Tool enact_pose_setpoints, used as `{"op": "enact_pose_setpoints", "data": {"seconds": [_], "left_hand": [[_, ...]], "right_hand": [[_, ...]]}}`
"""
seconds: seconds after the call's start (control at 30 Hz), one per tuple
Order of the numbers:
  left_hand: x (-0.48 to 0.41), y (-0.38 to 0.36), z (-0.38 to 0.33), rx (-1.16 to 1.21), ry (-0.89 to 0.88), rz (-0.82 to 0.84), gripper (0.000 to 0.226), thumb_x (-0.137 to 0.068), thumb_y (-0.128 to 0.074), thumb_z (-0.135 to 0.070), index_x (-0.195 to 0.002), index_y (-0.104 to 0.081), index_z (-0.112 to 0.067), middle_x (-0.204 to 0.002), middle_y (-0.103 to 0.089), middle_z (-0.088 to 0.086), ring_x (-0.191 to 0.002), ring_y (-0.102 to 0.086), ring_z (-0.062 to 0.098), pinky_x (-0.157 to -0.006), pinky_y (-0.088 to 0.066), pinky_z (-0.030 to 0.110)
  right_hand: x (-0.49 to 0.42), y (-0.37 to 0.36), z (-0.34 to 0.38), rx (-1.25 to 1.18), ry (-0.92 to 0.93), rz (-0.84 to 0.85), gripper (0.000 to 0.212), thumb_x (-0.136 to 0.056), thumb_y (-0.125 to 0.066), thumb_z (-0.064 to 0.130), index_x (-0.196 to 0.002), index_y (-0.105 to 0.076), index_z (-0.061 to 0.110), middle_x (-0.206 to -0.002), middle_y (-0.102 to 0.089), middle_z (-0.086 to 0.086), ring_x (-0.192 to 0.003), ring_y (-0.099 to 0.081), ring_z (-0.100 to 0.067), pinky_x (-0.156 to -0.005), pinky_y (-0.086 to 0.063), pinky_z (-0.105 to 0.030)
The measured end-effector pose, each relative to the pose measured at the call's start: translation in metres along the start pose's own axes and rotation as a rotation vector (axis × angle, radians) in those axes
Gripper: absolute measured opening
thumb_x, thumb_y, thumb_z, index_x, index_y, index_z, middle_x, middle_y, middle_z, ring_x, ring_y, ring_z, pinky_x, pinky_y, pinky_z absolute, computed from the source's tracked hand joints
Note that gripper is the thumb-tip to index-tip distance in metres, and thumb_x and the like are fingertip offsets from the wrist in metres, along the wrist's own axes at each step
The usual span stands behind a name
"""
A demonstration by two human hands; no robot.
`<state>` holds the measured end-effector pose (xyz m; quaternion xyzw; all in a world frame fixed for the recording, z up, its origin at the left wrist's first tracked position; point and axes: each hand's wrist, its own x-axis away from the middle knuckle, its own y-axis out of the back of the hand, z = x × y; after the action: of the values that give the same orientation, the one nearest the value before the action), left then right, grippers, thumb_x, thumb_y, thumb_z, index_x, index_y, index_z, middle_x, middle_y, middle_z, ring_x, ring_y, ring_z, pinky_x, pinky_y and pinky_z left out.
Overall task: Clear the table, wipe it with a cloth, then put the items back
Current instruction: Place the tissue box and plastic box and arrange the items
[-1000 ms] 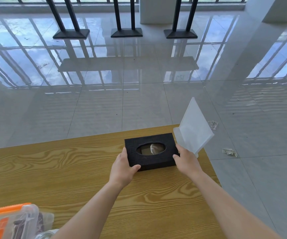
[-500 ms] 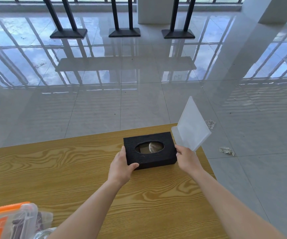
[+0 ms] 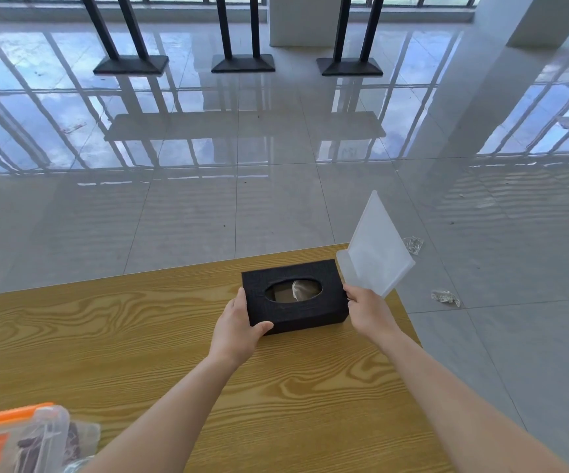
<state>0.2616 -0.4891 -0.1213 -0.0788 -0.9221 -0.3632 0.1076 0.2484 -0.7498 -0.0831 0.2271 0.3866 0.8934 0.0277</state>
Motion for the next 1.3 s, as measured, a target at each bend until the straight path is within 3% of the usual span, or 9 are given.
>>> {"op": "enact_pose_setpoints", "data": {"seconds": [0.13, 0.27, 0.47, 0.6, 0.73, 0.87, 1.03, 1.17, 1.3], "left_hand": [[0.003, 0.000, -0.001, 0.031, -0.014, -0.014, 0.063, -0.082, -0.080, -0.031, -0.134, -0.045, -0.030, -0.115, -0.062, -0.006, -0.103, -0.059, 0.015, -0.086, -0.052, 0.034], [0.011, -0.003, 0.001, 0.087, -0.004, -0.052, 0.051, -0.084, -0.076, -0.031, -0.128, -0.050, -0.033, -0.113, -0.064, -0.012, -0.106, -0.059, 0.011, -0.090, -0.053, 0.035], [0.019, -0.005, -0.004, 0.101, -0.019, -0.063, 0.049, -0.085, -0.076, -0.024, -0.128, -0.052, -0.030, -0.110, -0.066, -0.013, -0.103, -0.060, 0.009, -0.078, -0.044, 0.024], [0.018, -0.004, -0.008, 0.106, -0.001, -0.065, 0.049, -0.085, -0.077, -0.025, -0.128, -0.052, -0.028, -0.107, -0.066, -0.014, -0.098, -0.061, 0.008, -0.075, -0.044, 0.022], [0.017, -0.004, -0.011, 0.106, 0.011, -0.068, 0.052, -0.086, -0.078, -0.025, -0.131, -0.052, -0.027, -0.106, -0.068, -0.012, -0.096, -0.063, 0.012, -0.078, -0.048, 0.027], [0.014, -0.003, -0.013, 0.096, 0.020, -0.061, 0.055, -0.086, -0.078, -0.024, -0.133, -0.050, -0.025, -0.107, -0.068, -0.009, -0.096, -0.064, 0.014, -0.080, -0.051, 0.030], [0.008, -0.002, -0.015, 0.095, 0.028, -0.058, 0.058, -0.086, -0.078, -0.026, -0.137, -0.049, -0.024, -0.109, -0.069, -0.009, -0.098, -0.064, 0.015, -0.080, -0.049, 0.028], [0.006, 0.000, -0.016, 0.078, 0.017, -0.046, 0.058, -0.086, -0.077, -0.027, -0.136, -0.048, -0.024, -0.110, -0.068, -0.008, -0.098, -0.063, 0.014, -0.079, -0.047, 0.026], [0.007, 0.000, -0.015, 0.066, 0.018, -0.051, 0.059, -0.086, -0.078, -0.028, -0.137, -0.048, -0.023, -0.110, -0.068, -0.007, -0.098, -0.063, 0.015, -0.080, -0.049, 0.028]], "right_hand": [[0.008, 0.004, -0.010, -0.049, 0.030, -0.007, 0.040, -0.099, -0.035, 0.004, -0.086, -0.062, 0.030, -0.090, -0.066, 0.009, -0.085, -0.060, -0.013, -0.070, -0.050, -0.028], [0.029, 0.001, -0.027, -0.091, 0.032, -0.017, 0.035, -0.101, -0.038, 0.004, -0.124, -0.063, 0.014, -0.136, -0.061, -0.001, -0.125, -0.058, -0.022, -0.101, -0.051, -0.041], [0.046, -0.007, -0.042, -0.039, -0.018, -0.007, 0.041, -0.102, -0.044, 0.011, -0.143, -0.051, 0.013, -0.141, -0.059, -0.004, -0.128, -0.055, -0.020, -0.108, -0.044, -0.035], [0.037, -0.007, -0.028, -0.045, 0.043, -0.054, 0.036, -0.099, -0.058, 0.023, -0.133, -0.061, 0.011, -0.126, -0.068, -0.002, -0.117, -0.062, -0.019, -0.093, -0.047, -0.027], [0.026, -0.007, -0.011, -0.034, 0.066, -0.090, 0.023, -0.099, -0.059, 0.026, -0.109, -0.069, 0.007, -0.104, -0.072, -0.010, -0.101, -0.066, -0.026, -0.084, -0.054, -0.039], [0.020, -0.009, -0.013, -0.022, 0.058, -0.108, 0.028, -0.100, -0.057, 0.022, -0.121, -0.067, 0.008, -0.111, -0.071, -0.007, -0.107, -0.065, -0.025, -0.085, -0.052, -0.033], [0.010, -0.008, -0.015, 0.023, 0.072, -0.109, 0.023, -0.100, -0.051, 0.016, -0.085, -0.063, 0.005, -0.076, -0.066, -0.012, -0.075, -0.064, -0.030, -0.060, -0.047, -0.035], [0.007, -0.007, -0.017, 0.033, 0.081, -0.110, 0.025, -0.102, -0.045, 0.014, -0.094, -0.068, 0.006, -0.082, -0.068, -0.010, -0.076, -0.064, -0.023, -0.066, -0.054, -0.038], [0.006, -0.009, -0.018, 0.004, 0.075, -0.099, 0.029, -0.103, -0.043, 0.012, -0.112, -0.070, 0.011, -0.091, -0.068, -0.006, -0.085, -0.062, -0.021, -0.062, -0.046, -0.026]]}}
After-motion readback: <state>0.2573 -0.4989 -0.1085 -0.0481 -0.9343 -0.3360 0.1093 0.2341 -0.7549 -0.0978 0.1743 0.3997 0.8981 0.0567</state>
